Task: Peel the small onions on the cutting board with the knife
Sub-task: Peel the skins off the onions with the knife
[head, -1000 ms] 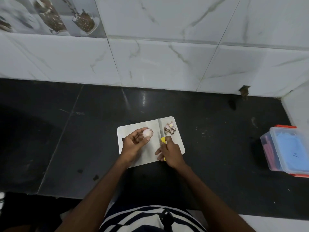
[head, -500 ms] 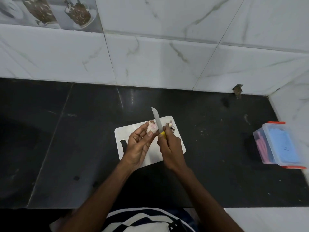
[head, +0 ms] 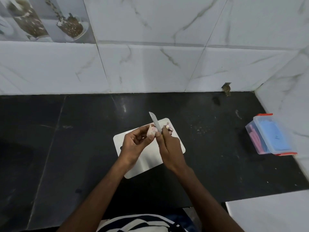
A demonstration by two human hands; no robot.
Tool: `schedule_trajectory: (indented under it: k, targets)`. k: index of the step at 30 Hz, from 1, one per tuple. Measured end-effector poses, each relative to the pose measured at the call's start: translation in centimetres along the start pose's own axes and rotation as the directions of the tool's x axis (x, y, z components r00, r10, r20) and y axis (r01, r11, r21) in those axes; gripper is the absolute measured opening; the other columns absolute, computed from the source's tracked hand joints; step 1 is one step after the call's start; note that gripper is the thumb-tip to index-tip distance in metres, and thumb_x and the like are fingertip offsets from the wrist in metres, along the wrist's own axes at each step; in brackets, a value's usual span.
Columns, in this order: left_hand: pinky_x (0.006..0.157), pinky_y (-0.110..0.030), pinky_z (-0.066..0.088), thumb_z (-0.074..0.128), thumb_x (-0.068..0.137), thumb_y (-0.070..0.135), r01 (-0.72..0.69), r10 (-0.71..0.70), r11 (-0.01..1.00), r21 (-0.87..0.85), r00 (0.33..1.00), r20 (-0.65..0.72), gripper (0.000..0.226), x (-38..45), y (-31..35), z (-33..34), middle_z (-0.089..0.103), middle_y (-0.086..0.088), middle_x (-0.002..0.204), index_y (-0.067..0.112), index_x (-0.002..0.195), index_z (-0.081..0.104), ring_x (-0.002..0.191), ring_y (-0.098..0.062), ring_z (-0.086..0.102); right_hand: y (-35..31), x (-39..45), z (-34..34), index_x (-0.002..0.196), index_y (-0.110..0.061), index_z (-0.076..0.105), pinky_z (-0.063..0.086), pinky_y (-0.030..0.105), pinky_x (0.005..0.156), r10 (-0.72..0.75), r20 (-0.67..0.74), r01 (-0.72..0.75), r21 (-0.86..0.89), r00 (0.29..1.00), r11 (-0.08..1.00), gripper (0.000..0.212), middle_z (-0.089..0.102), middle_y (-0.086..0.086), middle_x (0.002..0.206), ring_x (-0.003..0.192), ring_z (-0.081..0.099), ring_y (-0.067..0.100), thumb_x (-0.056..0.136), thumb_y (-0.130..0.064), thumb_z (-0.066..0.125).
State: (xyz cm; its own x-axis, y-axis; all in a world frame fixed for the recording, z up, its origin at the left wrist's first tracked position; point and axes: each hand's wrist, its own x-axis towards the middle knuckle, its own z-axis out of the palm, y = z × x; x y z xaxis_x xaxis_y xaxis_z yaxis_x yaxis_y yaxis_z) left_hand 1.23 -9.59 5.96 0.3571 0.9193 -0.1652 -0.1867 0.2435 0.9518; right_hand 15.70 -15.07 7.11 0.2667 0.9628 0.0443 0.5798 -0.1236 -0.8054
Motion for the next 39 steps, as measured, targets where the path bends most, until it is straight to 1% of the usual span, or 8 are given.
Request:
schedule_trajectory:
  k: [5,11,14,16,19,22,30,39]
  targets:
    - [0.100,-0.044,0.063,0.090,0.084,0.029,-0.044,-0.018,0.933,0.358,0.985,0.169,0.053,1.0,2.3,-3.3,0.082,-0.001,0.117,0.013,0.132,0.075,0.111,-0.020,0.078,1.0,0.8,-2.0,0.094,-0.019,0.050,0.045,0.045,0.057,-0.172,0.209,0.200,-0.125,0.963,0.972,0.039,0.052,-0.006,0.064,0.056,0.051,0.015,0.110,-0.052,0.036]
    - [0.089,-0.043,0.067,0.093,0.085,0.018,-0.114,-0.017,0.869,0.482,0.966,0.260,0.034,1.4,4.1,-4.5,0.083,0.006,0.110,0.018,0.116,0.081,0.099,-0.021,0.080,0.7,2.6,-2.1,0.094,-0.028,0.040,0.049,0.050,0.062,-0.252,0.377,0.366,-0.272,0.892,0.890,0.025,0.056,-0.004,0.073,0.063,0.052,0.017,0.110,-0.046,0.034]
    - [0.093,-0.054,0.064,0.089,0.087,0.011,-0.054,-0.024,0.933,0.355,0.977,0.213,0.034,1.0,3.7,-4.7,0.083,-0.001,0.113,0.015,0.120,0.079,0.104,-0.030,0.079,0.2,2.5,-1.7,0.092,-0.023,0.044,0.047,0.046,0.060,-0.276,0.311,0.354,-0.234,0.910,0.905,0.028,0.053,-0.006,0.066,0.059,0.048,0.014,0.108,-0.046,0.041]
    - [0.100,-0.061,0.059,0.085,0.090,0.011,-0.029,-0.004,0.976,0.218,0.988,0.153,0.038,0.5,2.9,-4.1,0.082,-0.006,0.118,0.016,0.126,0.077,0.114,-0.040,0.074,-0.4,1.7,-0.6,0.088,-0.012,0.050,0.040,0.037,0.053,-0.170,0.090,0.163,0.085,0.981,0.983,0.038,0.048,-0.007,0.061,0.054,0.042,0.012,0.104,-0.047,0.053]
    - [0.102,-0.059,0.053,0.079,0.094,0.017,-0.016,0.012,0.998,0.065,0.998,0.054,0.040,-0.3,2.0,-3.2,0.079,-0.004,0.128,0.020,0.134,0.073,0.125,-0.042,0.067,-1.7,1.1,0.3,0.094,-0.011,0.055,0.037,0.026,0.050,0.053,-0.059,-0.018,0.486,0.997,0.874,0.038,0.045,-0.007,0.062,0.050,0.042,0.008,0.098,-0.048,0.067]
    - [0.101,-0.055,0.045,0.077,0.100,0.026,0.011,-0.008,0.999,-0.053,0.998,0.070,0.043,-0.5,1.5,-3.2,0.073,-0.010,0.139,0.018,0.142,0.069,0.128,-0.044,0.063,-2.0,1.2,0.1,0.107,-0.024,0.066,0.041,0.026,0.057,-0.057,-0.025,0.063,0.347,0.998,0.936,0.018,0.044,-0.004,0.062,0.055,0.043,0.009,0.098,-0.034,0.078]
    - [0.103,-0.056,0.041,0.077,0.093,0.026,0.029,-0.025,0.975,-0.222,0.999,0.020,0.052,-0.4,1.6,-3.5,0.065,-0.026,0.143,0.012,0.143,0.068,0.127,-0.042,0.058,-3.0,1.6,0.1,0.127,-0.029,0.067,0.040,0.012,0.058,-0.143,-0.025,0.145,0.200,0.989,0.969,0.038,0.046,-0.007,0.054,0.048,0.046,0.008,0.093,-0.039,0.081]
    - [0.104,-0.048,0.061,0.078,0.096,0.006,-0.035,0.031,0.995,0.091,0.998,0.047,0.057,-0.8,2.3,-3.5,0.071,-0.001,0.142,0.019,0.149,0.061,0.126,-0.026,0.072,-1.8,2.3,-0.9,0.117,-0.031,0.075,0.045,0.038,0.054,-0.055,0.077,0.026,0.342,0.995,0.939,0.030,0.046,0.012,0.065,0.056,0.045,0.017,0.095,-0.052,0.074]
